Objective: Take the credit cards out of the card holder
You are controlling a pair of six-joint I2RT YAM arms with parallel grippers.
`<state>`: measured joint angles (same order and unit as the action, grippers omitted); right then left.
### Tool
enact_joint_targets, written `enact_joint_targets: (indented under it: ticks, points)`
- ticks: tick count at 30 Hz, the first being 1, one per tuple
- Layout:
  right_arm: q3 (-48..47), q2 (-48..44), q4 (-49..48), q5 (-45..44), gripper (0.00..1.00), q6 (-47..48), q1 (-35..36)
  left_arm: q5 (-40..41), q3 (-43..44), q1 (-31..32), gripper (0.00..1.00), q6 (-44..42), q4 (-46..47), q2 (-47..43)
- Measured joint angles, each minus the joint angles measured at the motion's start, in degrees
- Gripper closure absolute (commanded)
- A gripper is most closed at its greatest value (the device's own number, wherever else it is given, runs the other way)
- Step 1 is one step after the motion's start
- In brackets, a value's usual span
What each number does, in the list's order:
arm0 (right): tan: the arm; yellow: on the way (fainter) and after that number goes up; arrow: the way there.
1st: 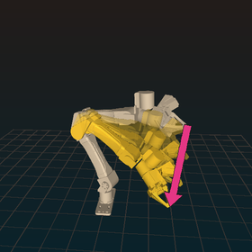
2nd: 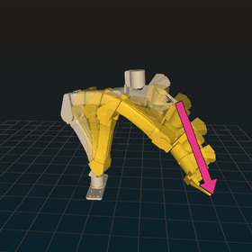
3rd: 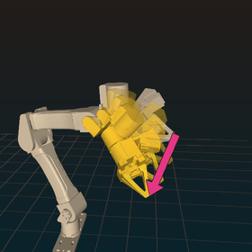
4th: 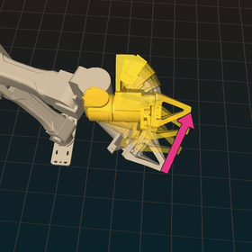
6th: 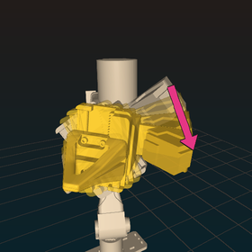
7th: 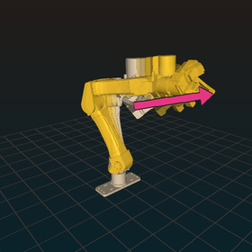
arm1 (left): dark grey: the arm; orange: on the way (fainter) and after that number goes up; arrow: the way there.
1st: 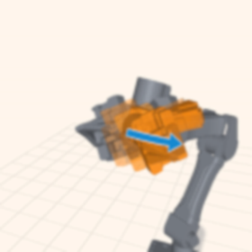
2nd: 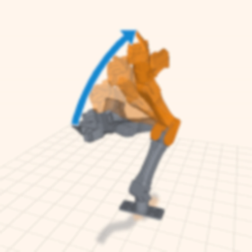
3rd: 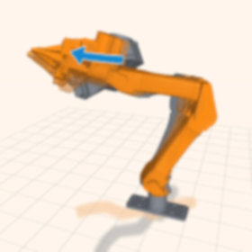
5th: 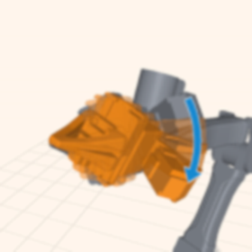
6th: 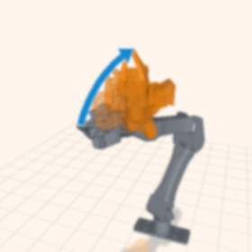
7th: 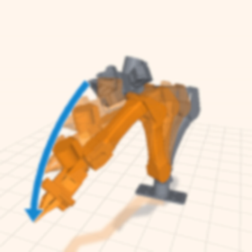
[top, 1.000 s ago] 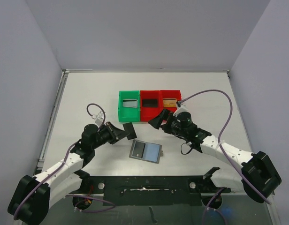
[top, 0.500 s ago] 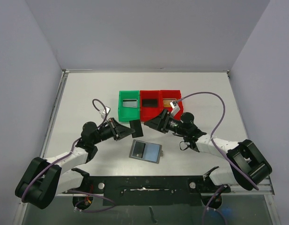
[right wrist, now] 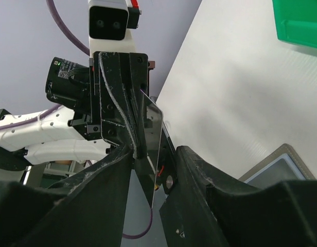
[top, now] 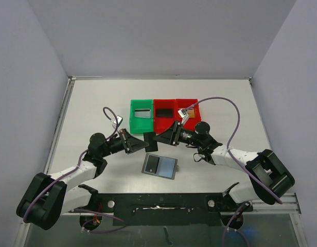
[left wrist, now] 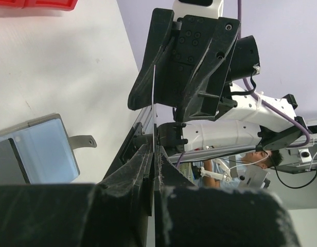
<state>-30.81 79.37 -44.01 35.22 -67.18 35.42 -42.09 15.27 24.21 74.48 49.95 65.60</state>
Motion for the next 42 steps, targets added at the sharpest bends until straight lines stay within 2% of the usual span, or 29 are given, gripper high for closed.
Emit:
enact_joint_targets:
  ticks: [12,15,21,24,28,34,36,42]
  points:
    - [0.00,0.22,-2.80,4.02,0.80,-2.21,0.00,-0.74,1.92,0.00,1.00,-0.07,-0.48,-0.22]
    - [0.00,0.92,-5.79,4.96,0.89,-3.39,0.00,-0.94,2.16,0.00,1.00,-0.09,-0.87,-0.42]
    - [0.07,2.51,-8.94,5.99,1.00,-5.25,-0.07,-1.46,2.51,-0.33,1.00,-0.17,-1.51,-0.96]
    - [0.07,2.80,-9.35,6.16,1.00,-5.53,-0.13,-1.55,2.60,-0.39,0.98,-0.22,-1.86,-1.11]
    - [0.07,2.80,-9.42,6.40,1.00,-5.09,-0.11,-1.86,2.99,-0.42,0.64,-1.09,-3.19,-1.22]
    - [-0.02,0.81,-2.16,5.64,1.00,-0.28,-0.26,-1.03,6.43,-0.31,0.30,-5.88,-13.31,-3.80]
    - [-0.04,-1.31,1.55,4.57,1.00,2.08,-0.63,0.61,7.98,-0.33,0.29,-9.27,-18.95,-6.12]
    - [-1.33,-9.53,12.63,-2.47,1.00,12.33,-1.25,12.57,18.32,-0.33,0.29,-25.09,-46.03,-12.15]
